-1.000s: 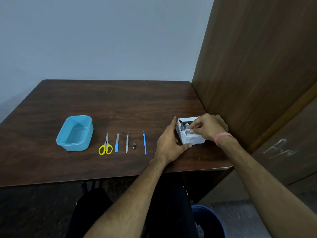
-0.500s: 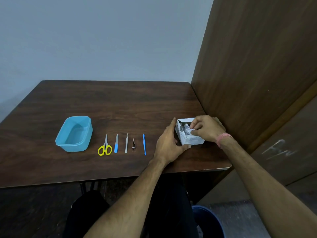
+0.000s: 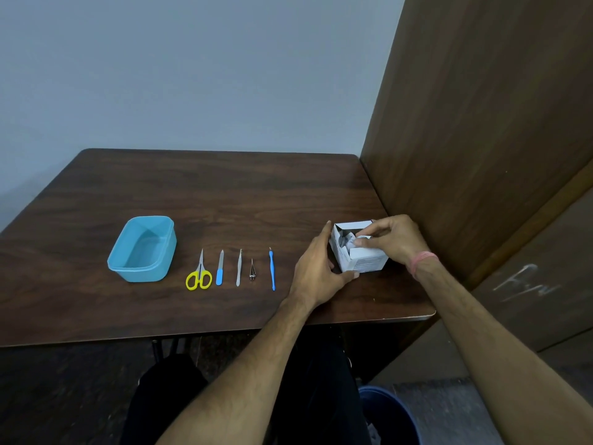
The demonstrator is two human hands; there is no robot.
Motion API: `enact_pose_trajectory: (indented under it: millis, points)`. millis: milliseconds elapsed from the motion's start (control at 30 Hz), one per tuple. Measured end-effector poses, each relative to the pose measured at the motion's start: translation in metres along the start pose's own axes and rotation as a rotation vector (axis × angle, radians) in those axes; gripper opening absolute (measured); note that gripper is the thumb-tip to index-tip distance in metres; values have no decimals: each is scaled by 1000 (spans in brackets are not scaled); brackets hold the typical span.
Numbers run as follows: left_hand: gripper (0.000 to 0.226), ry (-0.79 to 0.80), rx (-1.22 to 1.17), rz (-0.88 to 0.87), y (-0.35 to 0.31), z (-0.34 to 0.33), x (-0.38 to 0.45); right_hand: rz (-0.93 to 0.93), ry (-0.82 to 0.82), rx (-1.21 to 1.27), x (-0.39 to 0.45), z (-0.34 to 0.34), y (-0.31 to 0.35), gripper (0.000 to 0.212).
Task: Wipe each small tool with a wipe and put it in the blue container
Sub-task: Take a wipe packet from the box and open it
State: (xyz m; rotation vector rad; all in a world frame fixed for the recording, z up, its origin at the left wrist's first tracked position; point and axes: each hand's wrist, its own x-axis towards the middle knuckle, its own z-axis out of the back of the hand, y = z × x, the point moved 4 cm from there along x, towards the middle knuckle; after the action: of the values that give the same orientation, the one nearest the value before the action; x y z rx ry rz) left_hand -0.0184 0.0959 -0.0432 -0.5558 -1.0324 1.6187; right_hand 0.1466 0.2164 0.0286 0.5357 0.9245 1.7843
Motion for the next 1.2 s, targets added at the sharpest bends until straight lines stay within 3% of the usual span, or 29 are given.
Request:
enact_pose_trajectory:
  millis: [133,333,600,767,833,933,1000,1133,1200]
  points:
    - [132,3,-3,-4,0,0,0,-34,-73,64,1,5,-7,21]
    - [132,5,0,4,-1,1,-1,-63,-49,10,7,11,-10,19]
    - [133,4,-5,0,-2,2,-1,-12,-142,67,-3,9,-6,12]
    - [129,-3,7,-8,-2,1,-1,37,-370,414,-19,16,3,14]
    - [130,-5,-5,-17,-2,0,-1,-23,-450,593,-23,21,1,16]
    - [129,-41,-48,-6,-2,2,-1,-115,-430,841,-30,19,-1,26]
    - [116,-73,-79,1,-8,6,-5,-123,-343,869,-41,10,4,25]
    - [46,-304,-298,-87,-32,28,-40,-59,-174,881,-72,-21,17,15]
    - [26,-370,-407,-68,-30,41,-66,-18,-86,859,-84,-46,18,17]
